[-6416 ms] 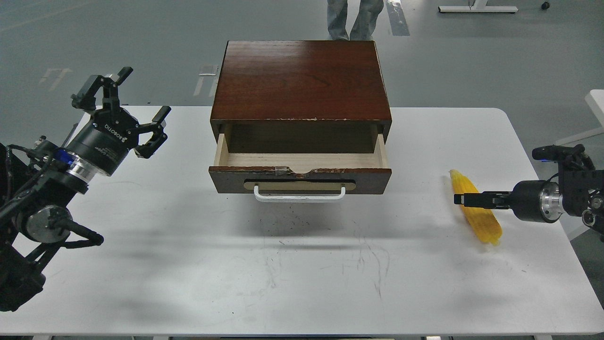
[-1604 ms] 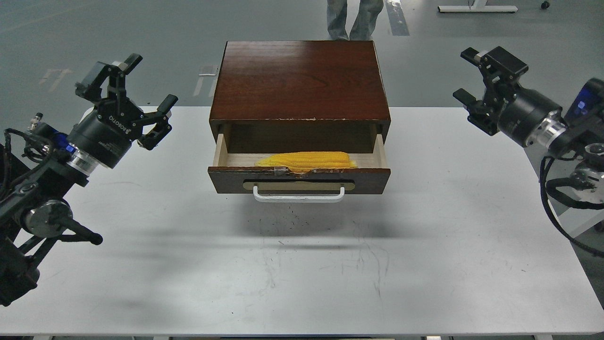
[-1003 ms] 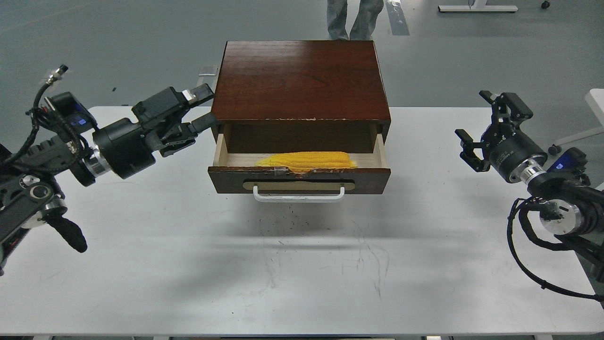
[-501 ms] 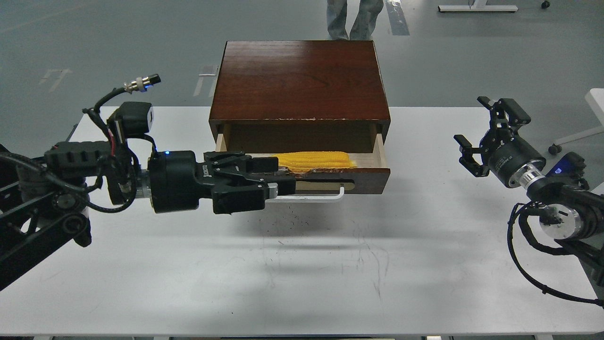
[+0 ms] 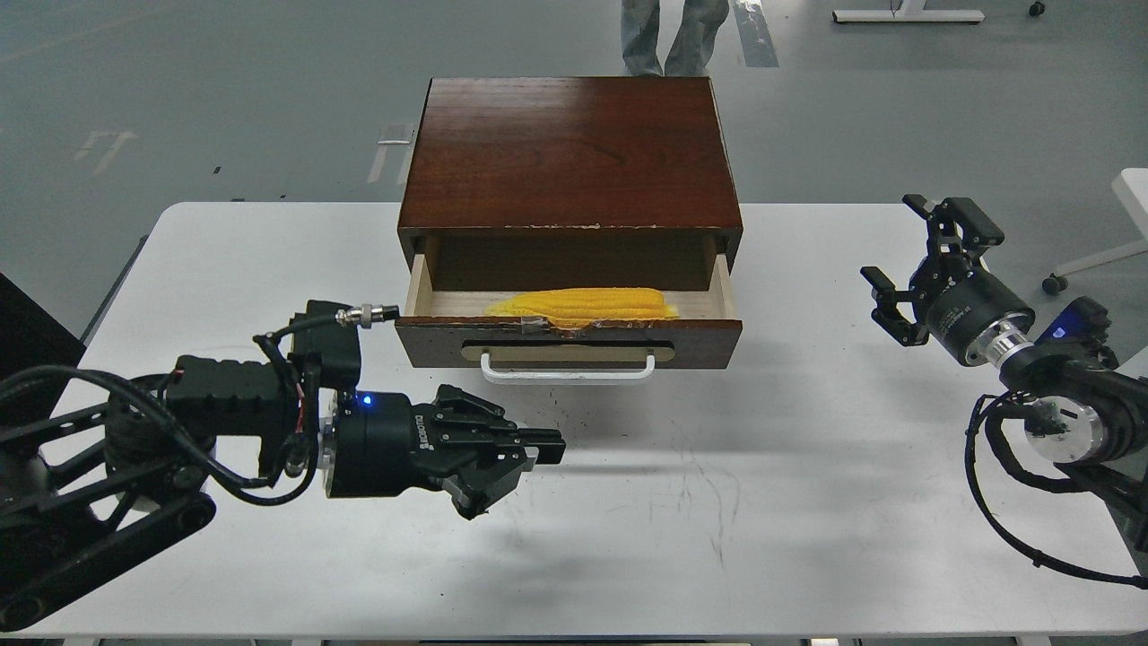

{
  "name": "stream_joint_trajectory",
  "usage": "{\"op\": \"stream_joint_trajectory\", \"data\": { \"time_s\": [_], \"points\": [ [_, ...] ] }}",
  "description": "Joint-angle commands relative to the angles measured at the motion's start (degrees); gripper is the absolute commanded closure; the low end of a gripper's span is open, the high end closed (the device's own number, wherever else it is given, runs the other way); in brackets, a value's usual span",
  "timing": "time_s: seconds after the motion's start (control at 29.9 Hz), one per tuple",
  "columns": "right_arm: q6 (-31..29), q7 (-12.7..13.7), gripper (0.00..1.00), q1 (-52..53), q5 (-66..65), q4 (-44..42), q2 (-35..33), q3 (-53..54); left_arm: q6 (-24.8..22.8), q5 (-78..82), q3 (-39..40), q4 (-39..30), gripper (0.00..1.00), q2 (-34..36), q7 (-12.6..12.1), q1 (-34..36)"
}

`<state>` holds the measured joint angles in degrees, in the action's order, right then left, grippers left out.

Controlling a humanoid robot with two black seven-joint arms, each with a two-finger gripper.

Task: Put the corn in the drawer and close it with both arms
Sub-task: 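Swing the left gripper inward to the front of the drawer, then push the drawer front with the left gripper until the drawer closes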

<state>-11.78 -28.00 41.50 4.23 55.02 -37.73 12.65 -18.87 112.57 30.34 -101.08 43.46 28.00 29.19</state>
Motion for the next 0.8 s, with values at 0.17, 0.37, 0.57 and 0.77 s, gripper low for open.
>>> {"op": "stream_joint_trajectory", "data": {
  "time_s": [0.17, 0.37, 0.57, 0.77],
  "points": [
    [0.00, 0.00, 0.01, -0.72, -0.10, 0.00, -0.06, -0.17, 6.21, 1.95, -0.02, 3.43, 1.00, -4.00, 0.00, -3.09],
    [0.00, 0.00, 0.01, -1.25, -0.10, 0.00, -0.06, -0.17, 6.91, -0.33, 0.95, 6.15, 1.00, -6.55, 0.00, -4.76],
    [0.00, 0.00, 0.01, -1.25, -0.02, 0.09, -0.06, -0.17, 8.06, -3.75, 1.12, 8.71, 1.00, -7.52, -0.14, -5.11],
    [0.00, 0.00, 0.01, -1.33, -0.10, 0.09, 0.02, -0.17, 7.79, -13.33, 0.86, 9.94, 1.00, -7.52, -5.40, -5.11]
  ]
}}
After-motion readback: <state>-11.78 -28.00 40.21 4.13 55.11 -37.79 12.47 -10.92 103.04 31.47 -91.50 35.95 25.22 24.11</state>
